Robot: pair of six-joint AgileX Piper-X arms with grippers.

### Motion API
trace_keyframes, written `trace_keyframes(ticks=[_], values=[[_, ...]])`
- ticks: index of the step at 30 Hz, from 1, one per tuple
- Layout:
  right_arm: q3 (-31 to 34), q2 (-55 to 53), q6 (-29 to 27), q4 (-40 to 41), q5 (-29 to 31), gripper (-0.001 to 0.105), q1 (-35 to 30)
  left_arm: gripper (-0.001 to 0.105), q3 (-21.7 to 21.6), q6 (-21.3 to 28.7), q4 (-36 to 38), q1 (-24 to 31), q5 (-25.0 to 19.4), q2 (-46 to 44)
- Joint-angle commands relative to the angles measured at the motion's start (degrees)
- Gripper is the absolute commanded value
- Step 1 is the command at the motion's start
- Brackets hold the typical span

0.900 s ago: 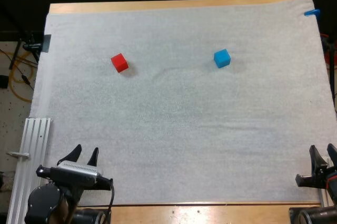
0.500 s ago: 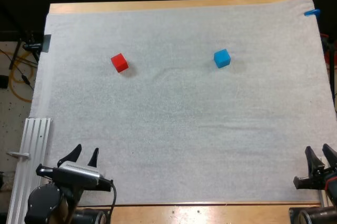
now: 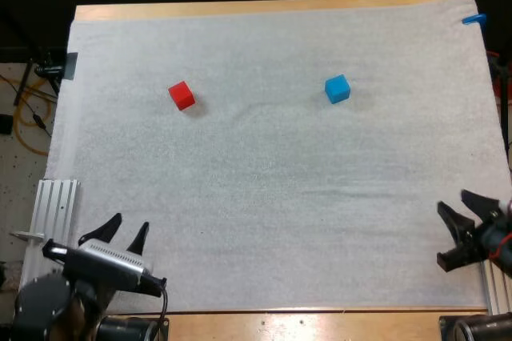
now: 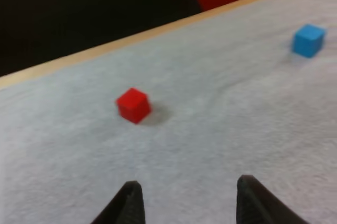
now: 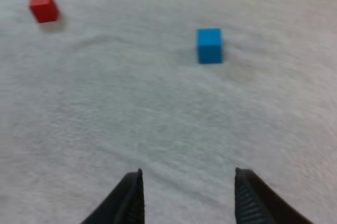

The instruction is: Stack red cube on blue cube

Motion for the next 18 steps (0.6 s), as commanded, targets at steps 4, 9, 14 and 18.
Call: trace_keyframes(ticks=[4,9,14,18], values=[[-5.66,5.99,-2.85,-0.42,-10.30,0.040,0.14,0.041,-3.60,2.69,4.43,-3.33,0.84,4.78],[-8.90,10.03,-3.45,-0.42,-14.97,0.040,0.14,0.041,-4.75,3.06,5.63,-5.36,0.84,7.12],[-9.14,12.08,-4.90,-0.89,-15.81,0.040,0.28,0.041,-4.72,3.17,5.52,-5.35,-0.18,8.08],[-9.14,13.34,-5.16,-2.73,-14.73,0.040,1.81,0.041,-4.72,3.17,3.88,-5.35,-5.46,10.33]])
